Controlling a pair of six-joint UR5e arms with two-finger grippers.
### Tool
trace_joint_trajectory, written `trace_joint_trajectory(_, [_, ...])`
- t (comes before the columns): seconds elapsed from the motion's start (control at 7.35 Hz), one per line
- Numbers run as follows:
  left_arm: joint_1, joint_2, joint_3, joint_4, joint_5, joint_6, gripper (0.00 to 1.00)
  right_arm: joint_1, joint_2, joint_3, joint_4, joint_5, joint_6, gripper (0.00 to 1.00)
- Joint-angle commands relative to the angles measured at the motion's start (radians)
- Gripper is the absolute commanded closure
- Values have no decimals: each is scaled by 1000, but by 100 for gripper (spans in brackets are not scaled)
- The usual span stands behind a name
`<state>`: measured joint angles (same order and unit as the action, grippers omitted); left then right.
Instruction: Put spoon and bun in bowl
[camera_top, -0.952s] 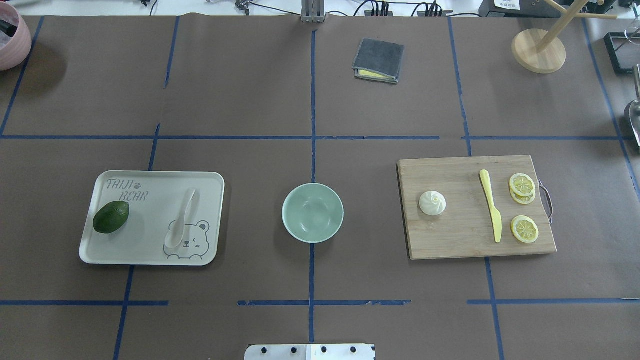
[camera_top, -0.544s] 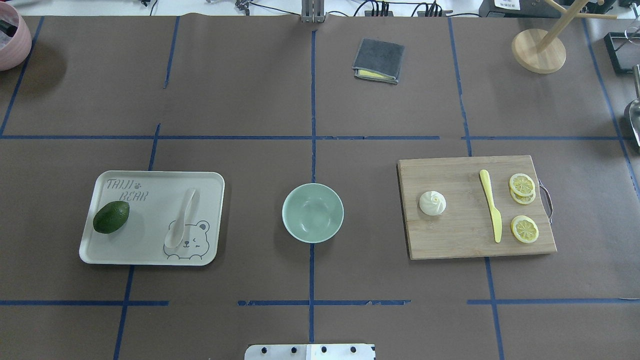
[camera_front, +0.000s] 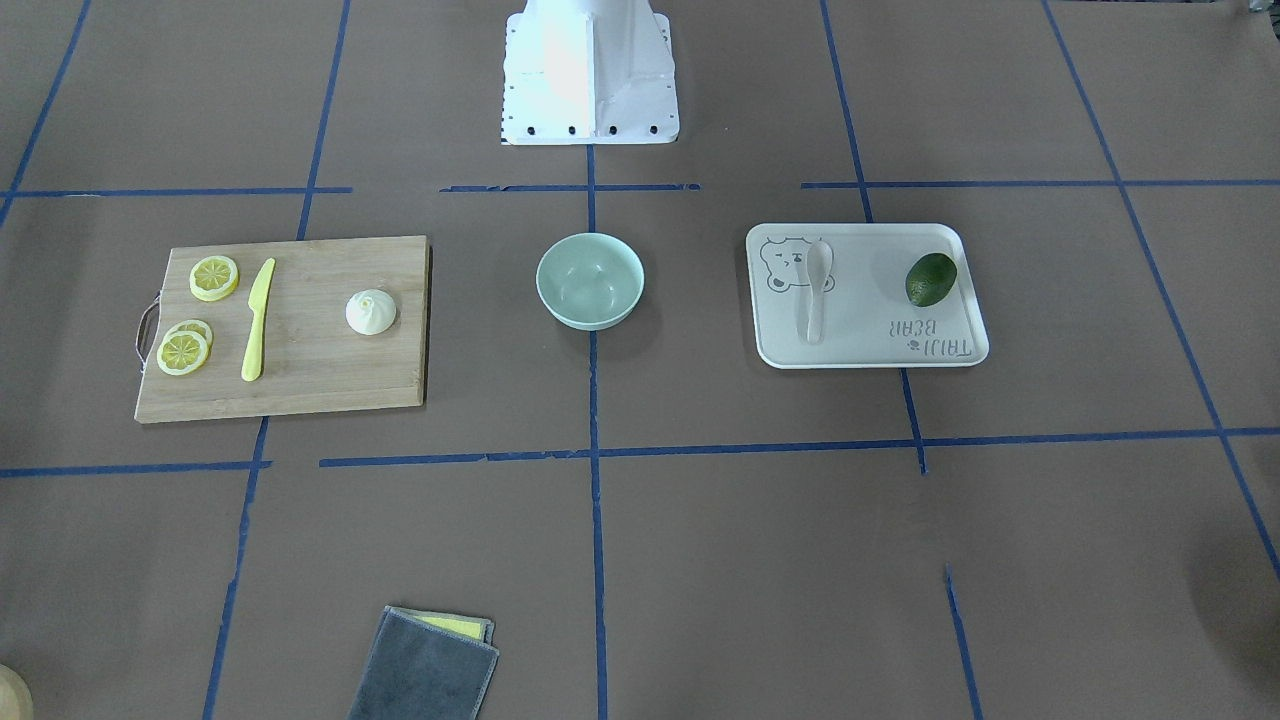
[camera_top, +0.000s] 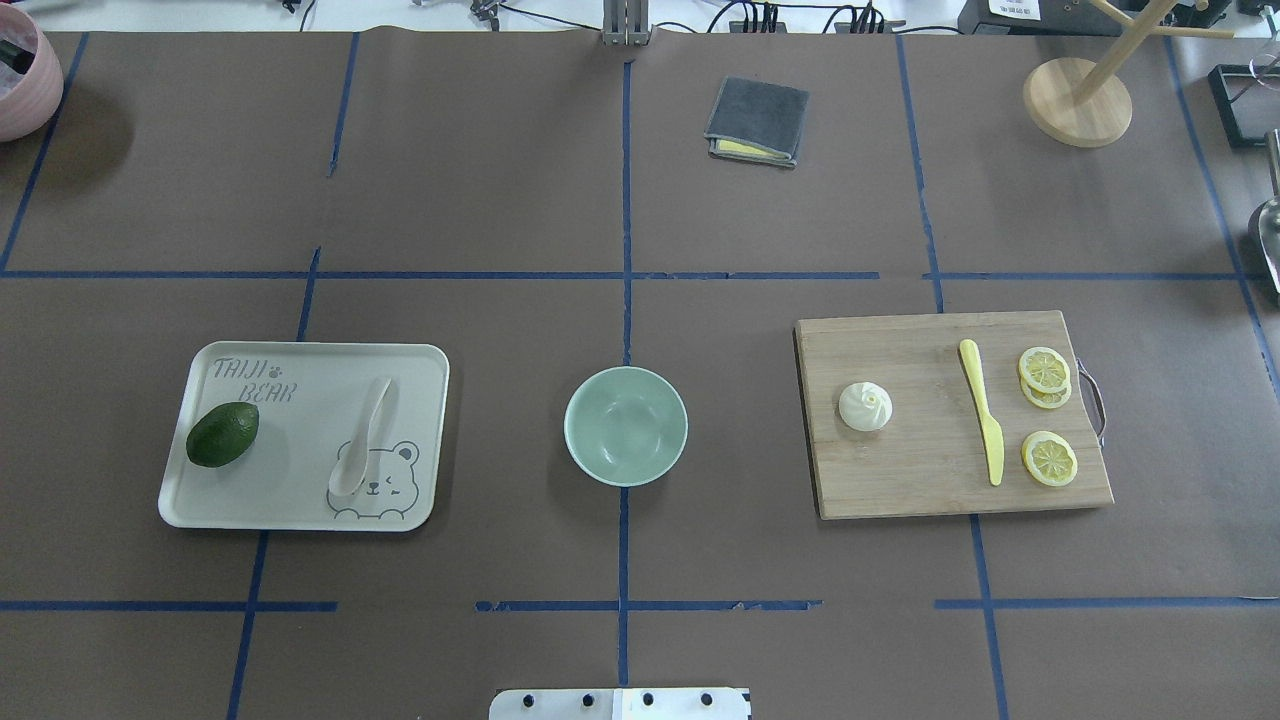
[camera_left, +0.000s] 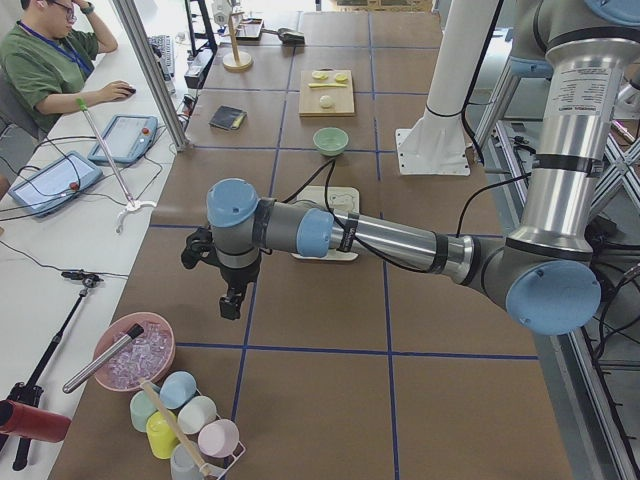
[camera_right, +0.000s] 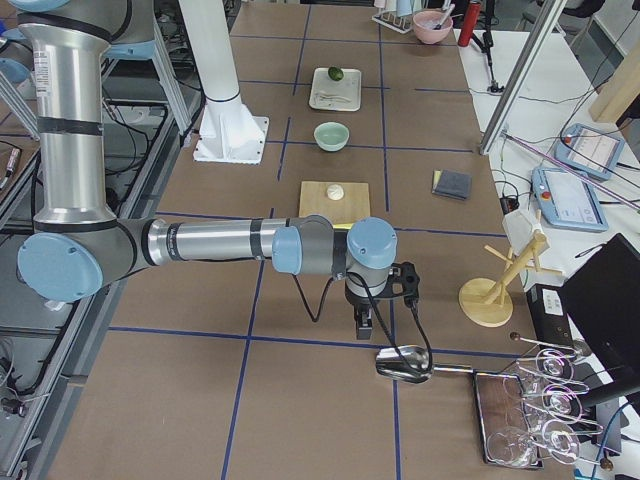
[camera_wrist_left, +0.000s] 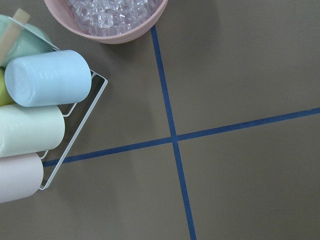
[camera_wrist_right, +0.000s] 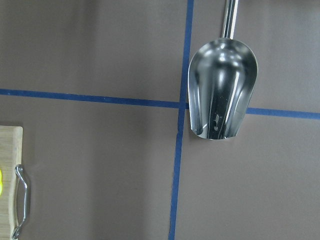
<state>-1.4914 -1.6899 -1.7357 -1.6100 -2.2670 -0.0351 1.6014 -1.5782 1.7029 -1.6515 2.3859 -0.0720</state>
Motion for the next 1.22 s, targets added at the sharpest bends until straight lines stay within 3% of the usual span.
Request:
trace_joint_trajectory(0.0, [164,-1,-131,-36,35,-257,0,-1,24,4,1,7,1,0])
trace_joint_trajectory(0.14, [234,-1,-178,-41,32,-334,0,-3,24,14,2,9,1,0])
trace_joint_trajectory(0.41, [404,-1,-214,-173,46,-625,0,-3,18,26,1,42,3,0])
trace_joint_trajectory(0.68, [611,-34,-243,-182,217,-849,0,-5,17,30,4,87,103,0])
trace_joint_trajectory(1.09, [785,-100,-185,-182,329,-1021,0,-70,17,69,119,96,310,0])
